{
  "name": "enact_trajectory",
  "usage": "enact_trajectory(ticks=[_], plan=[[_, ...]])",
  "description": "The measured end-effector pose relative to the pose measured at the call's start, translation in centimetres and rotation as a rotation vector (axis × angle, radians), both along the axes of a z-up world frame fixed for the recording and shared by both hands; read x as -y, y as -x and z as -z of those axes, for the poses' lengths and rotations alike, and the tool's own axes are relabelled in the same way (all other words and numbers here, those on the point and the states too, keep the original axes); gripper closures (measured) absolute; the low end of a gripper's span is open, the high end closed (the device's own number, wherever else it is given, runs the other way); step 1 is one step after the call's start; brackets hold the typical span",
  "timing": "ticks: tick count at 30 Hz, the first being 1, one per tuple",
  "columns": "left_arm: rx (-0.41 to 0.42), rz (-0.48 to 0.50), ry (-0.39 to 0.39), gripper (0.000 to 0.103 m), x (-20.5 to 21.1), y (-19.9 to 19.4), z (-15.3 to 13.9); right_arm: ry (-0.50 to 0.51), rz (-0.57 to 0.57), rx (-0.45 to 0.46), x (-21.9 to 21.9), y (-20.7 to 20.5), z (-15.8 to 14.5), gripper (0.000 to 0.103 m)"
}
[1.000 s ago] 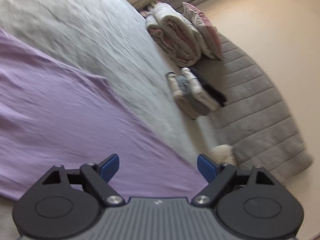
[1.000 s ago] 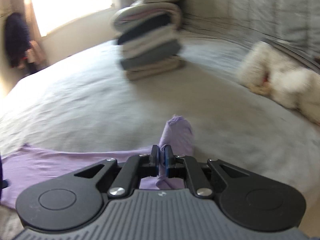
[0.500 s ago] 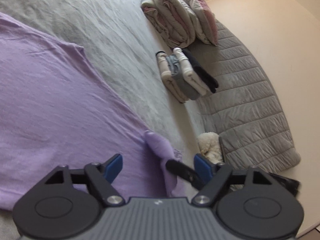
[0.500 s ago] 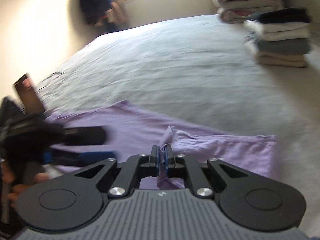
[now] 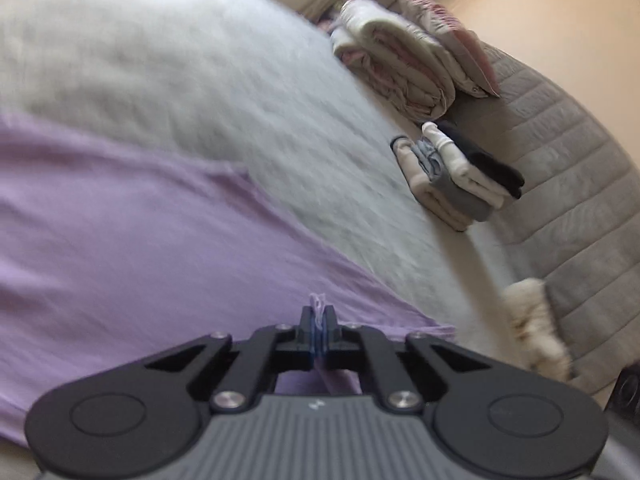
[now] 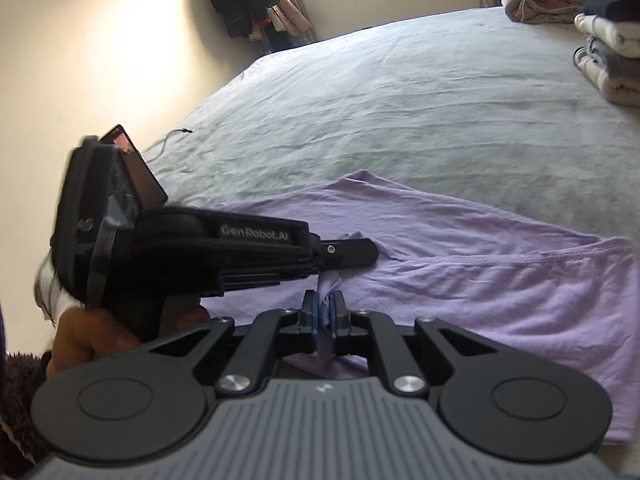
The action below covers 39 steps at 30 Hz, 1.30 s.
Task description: Fold clothes
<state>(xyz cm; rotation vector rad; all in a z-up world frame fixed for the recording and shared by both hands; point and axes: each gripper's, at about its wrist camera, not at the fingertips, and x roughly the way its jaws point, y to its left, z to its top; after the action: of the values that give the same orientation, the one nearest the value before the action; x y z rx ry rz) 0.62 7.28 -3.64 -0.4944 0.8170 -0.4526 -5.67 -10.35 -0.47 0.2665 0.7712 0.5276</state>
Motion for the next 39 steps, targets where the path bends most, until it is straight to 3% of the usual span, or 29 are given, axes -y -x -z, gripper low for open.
enact_trajectory(ticks=[3, 6, 16, 27, 33, 39], plan=[[0.102, -0.012, -0.093, 0.1, -0.8, 0.5, -1.4, -0.041, -0.007, 0.007, -1.4, -0.7, 0.0, 0.095], [0.149, -0.028, -0.139, 0.1, -2.6, 0.4, -2.3, -0.059, -0.028, 0.025, -3.3, -1.3, -0.1, 0.095], [0.189, -0.142, -0.272, 0.1, -10.3, -0.2, -3.7, -0.142, -0.133, 0.025, -11.0, -4.7, 0.1, 0.095], [0.16, -0.272, -0.3, 0.1, -18.3, -0.7, -3.1, -0.167, -0.215, 0.004, -19.3, -6.8, 1.1, 0.095], [0.124, -0.336, -0.283, 0.1, -21.1, -1.0, -1.8, -0.159, -0.223, -0.012, -22.1, -7.4, 2.2, 0.094], [0.095, -0.413, -0.251, 0.097, -22.9, -0.7, -1.1, -0.169, -0.229, -0.039, -23.1, -7.7, 3.1, 0.086]])
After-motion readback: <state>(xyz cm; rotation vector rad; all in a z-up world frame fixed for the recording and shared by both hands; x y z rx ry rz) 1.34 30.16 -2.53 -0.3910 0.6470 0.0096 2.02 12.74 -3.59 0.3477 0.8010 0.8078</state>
